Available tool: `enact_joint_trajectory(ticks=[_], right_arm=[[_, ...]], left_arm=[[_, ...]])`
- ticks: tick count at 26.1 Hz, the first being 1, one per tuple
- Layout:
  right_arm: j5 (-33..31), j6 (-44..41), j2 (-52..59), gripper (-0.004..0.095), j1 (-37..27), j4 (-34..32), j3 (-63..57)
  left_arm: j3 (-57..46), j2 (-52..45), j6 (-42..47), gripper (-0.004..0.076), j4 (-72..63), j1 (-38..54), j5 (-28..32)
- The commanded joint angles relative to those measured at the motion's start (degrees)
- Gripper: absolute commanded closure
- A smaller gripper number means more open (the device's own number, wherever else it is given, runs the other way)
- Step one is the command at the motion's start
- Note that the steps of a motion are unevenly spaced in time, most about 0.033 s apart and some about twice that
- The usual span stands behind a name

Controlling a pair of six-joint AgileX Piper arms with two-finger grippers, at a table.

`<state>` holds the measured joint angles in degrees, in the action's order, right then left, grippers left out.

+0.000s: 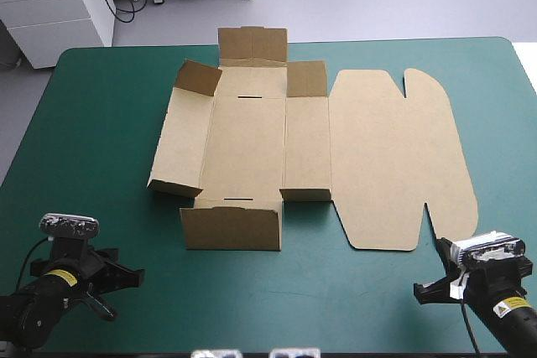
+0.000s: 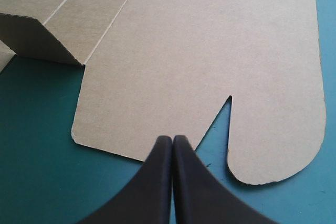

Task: Fold the box

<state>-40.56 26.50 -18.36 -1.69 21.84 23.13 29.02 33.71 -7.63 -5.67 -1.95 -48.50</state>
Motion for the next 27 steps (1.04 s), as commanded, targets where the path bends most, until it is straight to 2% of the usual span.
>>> enact_joint_trajectory(ticks=[1,4,7,10,20,23,27], right_arm=[[3.8,0.3,-0.9,0.0927,0.0,1.1,1.8],[3.8,0.3,-0.9,0.0927,0.0,1.1,1.8],[3.8,0.3,-0.9,0.0927,0.0,1.1,1.8],[3.8,0.4,-0.9,0.0927,0.0,1.1,1.8],[3.8,0.8,-0.9,0.0927,0.0,0.9,1.8],[4.0,0.8,-0.9,0.0927,0.0,0.9,1.8],[4.2,0.8,-0.9,0.0927,0.0,0.9,1.8]], left_arm=[[2.8,0.3,-3.5,0.0731,-0.4,-0.3,4.6],[10.6,3.7,-4.1,0.0731,-0.4,-0.3,7.6],[17.4,8.9,-5.7,0.0731,-0.4,-0.3,7.7],[27.6,20.2,-7.1,0.0730,-0.4,-0.2,8.5],[43.8,44.4,-8.5,0.0707,-0.6,-0.1,5.2],[48.0,49.8,-10.6,0.0707,-0.6,-0.1,2.6],[54.8,55.2,-15.4,0.0707,-4.5,1.7,-5.5]])
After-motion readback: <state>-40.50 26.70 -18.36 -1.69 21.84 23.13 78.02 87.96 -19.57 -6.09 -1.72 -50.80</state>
